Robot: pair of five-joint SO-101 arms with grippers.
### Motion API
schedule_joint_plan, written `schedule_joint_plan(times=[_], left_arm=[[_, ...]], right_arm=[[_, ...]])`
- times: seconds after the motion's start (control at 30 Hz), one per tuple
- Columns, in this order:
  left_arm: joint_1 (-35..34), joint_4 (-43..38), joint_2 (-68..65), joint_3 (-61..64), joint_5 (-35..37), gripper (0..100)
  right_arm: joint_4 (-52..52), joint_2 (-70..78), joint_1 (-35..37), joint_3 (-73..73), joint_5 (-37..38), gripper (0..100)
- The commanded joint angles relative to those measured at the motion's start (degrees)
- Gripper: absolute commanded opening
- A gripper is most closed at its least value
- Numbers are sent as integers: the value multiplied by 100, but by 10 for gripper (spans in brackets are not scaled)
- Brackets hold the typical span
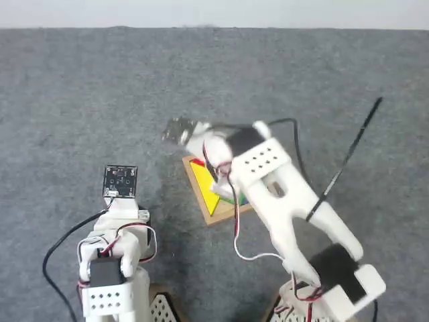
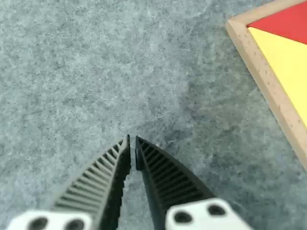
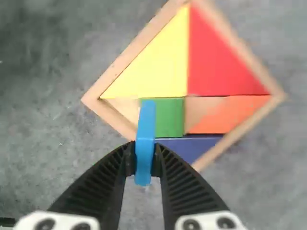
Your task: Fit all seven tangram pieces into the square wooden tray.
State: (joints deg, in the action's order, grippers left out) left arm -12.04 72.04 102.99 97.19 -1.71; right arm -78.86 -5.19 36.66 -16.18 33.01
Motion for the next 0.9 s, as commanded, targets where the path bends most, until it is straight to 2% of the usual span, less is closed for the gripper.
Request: schedule_joint_plan(times=[0.0,0.27,0.5,0.87], left_arm=[[-9,18,105,-75,97,18],[-9,18,105,-75,97,18],[-9,18,105,-75,97,18],[-9,18,105,-75,97,18]], right_arm=[[681,-400,57,-598,229,8],[1552,-400,593,-1662,299,8],[1912,-400,558,-1978,299,8],[1886,-400,453,-1846,360,9]])
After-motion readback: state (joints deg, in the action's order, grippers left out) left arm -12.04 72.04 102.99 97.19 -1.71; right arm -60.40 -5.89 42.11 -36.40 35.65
